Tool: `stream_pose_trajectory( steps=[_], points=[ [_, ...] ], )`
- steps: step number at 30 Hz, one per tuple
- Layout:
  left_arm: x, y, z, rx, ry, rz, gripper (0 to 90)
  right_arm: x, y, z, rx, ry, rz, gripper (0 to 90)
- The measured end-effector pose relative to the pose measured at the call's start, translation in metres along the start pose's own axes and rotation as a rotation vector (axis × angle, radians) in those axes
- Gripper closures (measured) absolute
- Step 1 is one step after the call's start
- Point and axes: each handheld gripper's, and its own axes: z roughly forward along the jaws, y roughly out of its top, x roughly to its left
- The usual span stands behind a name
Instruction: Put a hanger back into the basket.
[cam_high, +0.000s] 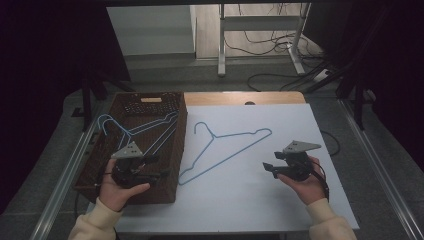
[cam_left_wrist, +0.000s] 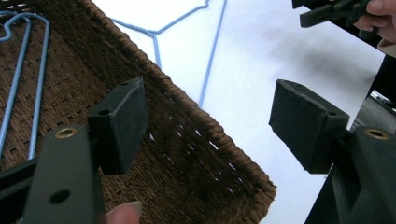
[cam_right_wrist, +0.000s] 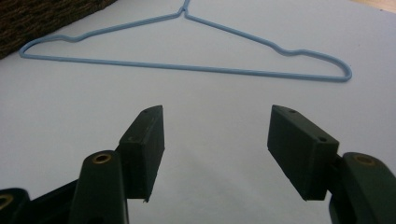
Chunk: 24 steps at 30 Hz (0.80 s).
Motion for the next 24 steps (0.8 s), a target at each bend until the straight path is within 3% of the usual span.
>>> stream_pose_trajectory(
  steps=[1,4,11,15,18,24],
  points=[
    [0.0,0.0,0.0,0.001,0.0,-0.003,27.5,0.0,0.001,0.0,0.0,-0.019,0.001,33.8],
    [0.0,0.0,0.0,0.004,0.0,-0.003,27.4,0.0,0.003,0.001,0.004,-0.019,0.019,29.5],
    [0.002,0.002,-0.001,0.003,0.001,-0.013,27.0,0.006,0.007,0.013,0.071,0.025,0.031,27.1],
    [0.003,0.002,-0.002,0.002,0.003,-0.015,27.0,0.007,0.015,0.026,0.111,0.04,0.028,33.1],
    [0.003,0.001,-0.002,0.005,0.004,-0.014,27.0,0.009,0.028,0.043,0.138,0.056,0.036,45.9],
    [0.003,0.001,-0.003,0.006,0.003,-0.009,26.9,0.019,0.045,0.073,0.182,0.078,-0.001,56.7]
  ],
)
